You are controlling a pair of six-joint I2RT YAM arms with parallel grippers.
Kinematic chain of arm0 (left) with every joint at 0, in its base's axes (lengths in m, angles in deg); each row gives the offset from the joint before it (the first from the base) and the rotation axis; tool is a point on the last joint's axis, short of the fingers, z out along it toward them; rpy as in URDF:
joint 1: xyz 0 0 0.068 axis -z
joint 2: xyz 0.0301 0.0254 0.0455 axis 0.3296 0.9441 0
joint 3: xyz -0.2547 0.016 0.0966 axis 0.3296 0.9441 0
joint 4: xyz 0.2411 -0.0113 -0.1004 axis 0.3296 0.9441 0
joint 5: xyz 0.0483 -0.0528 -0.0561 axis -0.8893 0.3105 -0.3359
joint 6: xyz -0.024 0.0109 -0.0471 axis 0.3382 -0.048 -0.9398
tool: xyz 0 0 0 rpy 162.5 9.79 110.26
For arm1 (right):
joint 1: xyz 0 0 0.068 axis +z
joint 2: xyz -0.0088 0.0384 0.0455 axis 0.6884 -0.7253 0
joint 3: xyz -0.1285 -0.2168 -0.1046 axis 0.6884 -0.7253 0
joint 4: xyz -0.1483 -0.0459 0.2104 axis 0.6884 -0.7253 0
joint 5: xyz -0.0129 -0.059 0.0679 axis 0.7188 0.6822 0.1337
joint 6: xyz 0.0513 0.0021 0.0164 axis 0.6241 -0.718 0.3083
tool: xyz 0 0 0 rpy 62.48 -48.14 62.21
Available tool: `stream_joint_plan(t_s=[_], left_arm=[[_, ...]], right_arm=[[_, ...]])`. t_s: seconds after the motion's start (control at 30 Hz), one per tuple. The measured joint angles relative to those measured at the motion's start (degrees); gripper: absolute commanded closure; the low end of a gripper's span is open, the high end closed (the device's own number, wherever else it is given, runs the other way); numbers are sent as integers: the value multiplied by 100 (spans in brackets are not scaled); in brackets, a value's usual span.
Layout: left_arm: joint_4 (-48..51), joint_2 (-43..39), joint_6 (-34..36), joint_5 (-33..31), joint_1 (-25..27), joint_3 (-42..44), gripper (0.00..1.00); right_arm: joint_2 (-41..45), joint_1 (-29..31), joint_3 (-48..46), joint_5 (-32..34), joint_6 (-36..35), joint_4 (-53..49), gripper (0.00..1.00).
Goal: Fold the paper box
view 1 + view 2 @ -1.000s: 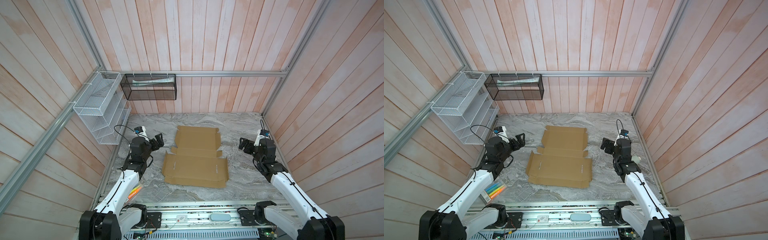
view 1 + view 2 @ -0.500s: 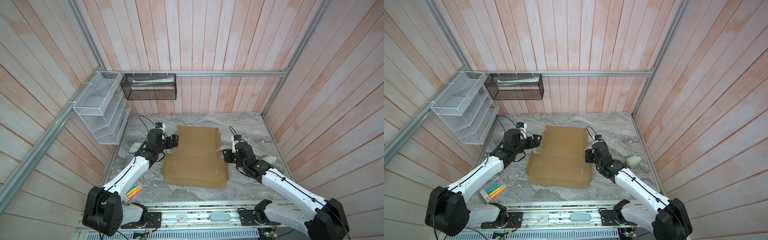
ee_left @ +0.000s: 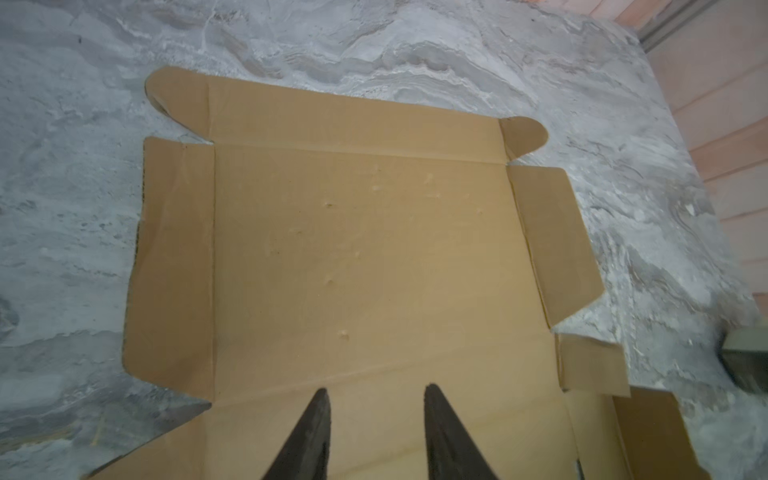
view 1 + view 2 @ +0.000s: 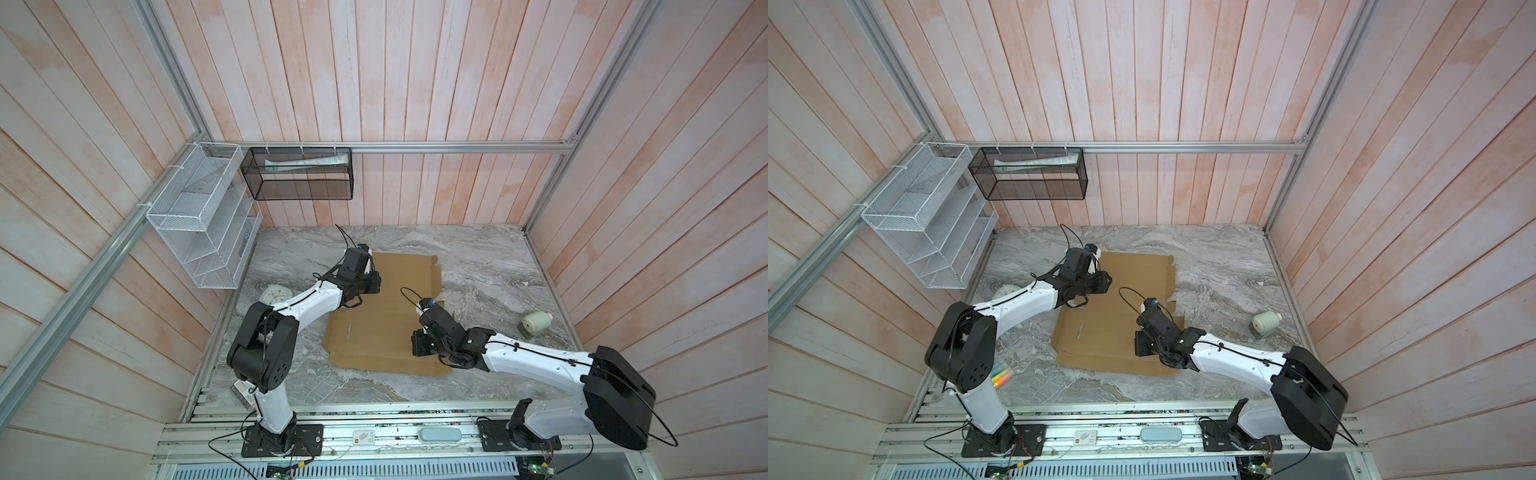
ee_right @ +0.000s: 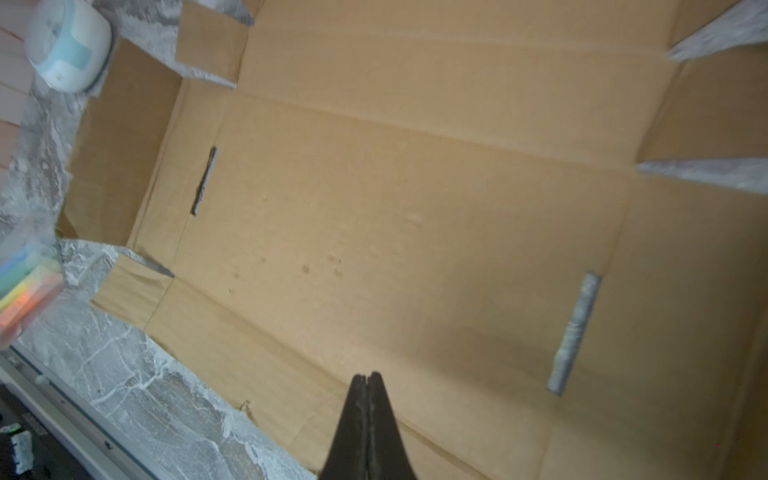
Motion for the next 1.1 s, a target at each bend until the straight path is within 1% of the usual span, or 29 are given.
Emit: stream_joint_plan(t_s=[0.1, 0.2, 0.37, 0.53, 0.97, 1.1], left_arm=[[7, 358, -61, -103, -7, -9, 90], [15, 540, -136, -227, -4, -9, 99], [-96, 575, -201, -404, -33, 55, 100], [-264, 575, -286, -516, -164, 297, 100], [-662, 522, -476, -562, -321, 793, 100], [-835, 387, -533, -568, -398, 1049, 100]], right_arm=[[-380, 229, 96, -122, 151, 24, 100], [-597, 385, 138, -219, 267, 66, 100], [-730, 479, 133, -345, 448, 214, 100], [-763, 479, 96, -391, 573, 413, 100], [-1012, 461, -90, -409, 713, 514, 100], [-1019, 321, -140, -514, 728, 608, 100]])
